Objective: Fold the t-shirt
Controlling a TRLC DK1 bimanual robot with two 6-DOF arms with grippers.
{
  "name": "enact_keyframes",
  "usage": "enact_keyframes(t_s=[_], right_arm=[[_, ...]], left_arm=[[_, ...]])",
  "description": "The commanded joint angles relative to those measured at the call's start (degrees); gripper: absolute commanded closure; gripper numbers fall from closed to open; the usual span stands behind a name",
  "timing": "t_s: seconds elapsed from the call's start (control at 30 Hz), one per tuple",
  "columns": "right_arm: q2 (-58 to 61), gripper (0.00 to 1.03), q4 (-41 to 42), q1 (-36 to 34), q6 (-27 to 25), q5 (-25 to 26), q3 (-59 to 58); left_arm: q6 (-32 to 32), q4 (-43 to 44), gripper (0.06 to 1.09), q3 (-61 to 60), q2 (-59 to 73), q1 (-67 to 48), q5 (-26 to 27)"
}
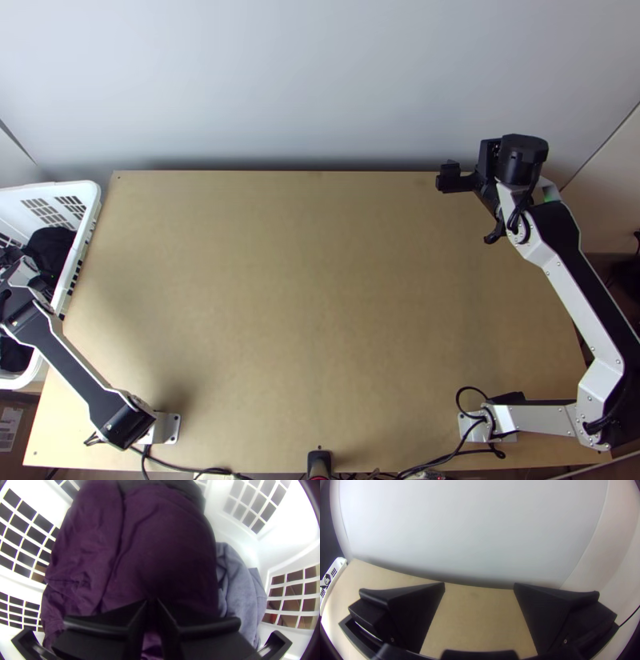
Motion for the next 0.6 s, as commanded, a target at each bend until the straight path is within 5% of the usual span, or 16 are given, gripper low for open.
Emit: enact_keyframes(t_s=[0.0, 0.57], right_arm=[[0.58, 0.07, 0.37, 0.06, -0.37, -0.01, 0.12], [0.93, 0.07, 1.6, 0.24, -0.19, -0.01, -0.06]], left_arm=[[-1.63, -2.41, 1.05, 0.03, -1.06, 0.24, 0.77], [-9.28, -8.57, 1.05, -0.06, -19.34, 2.96, 2.71]])
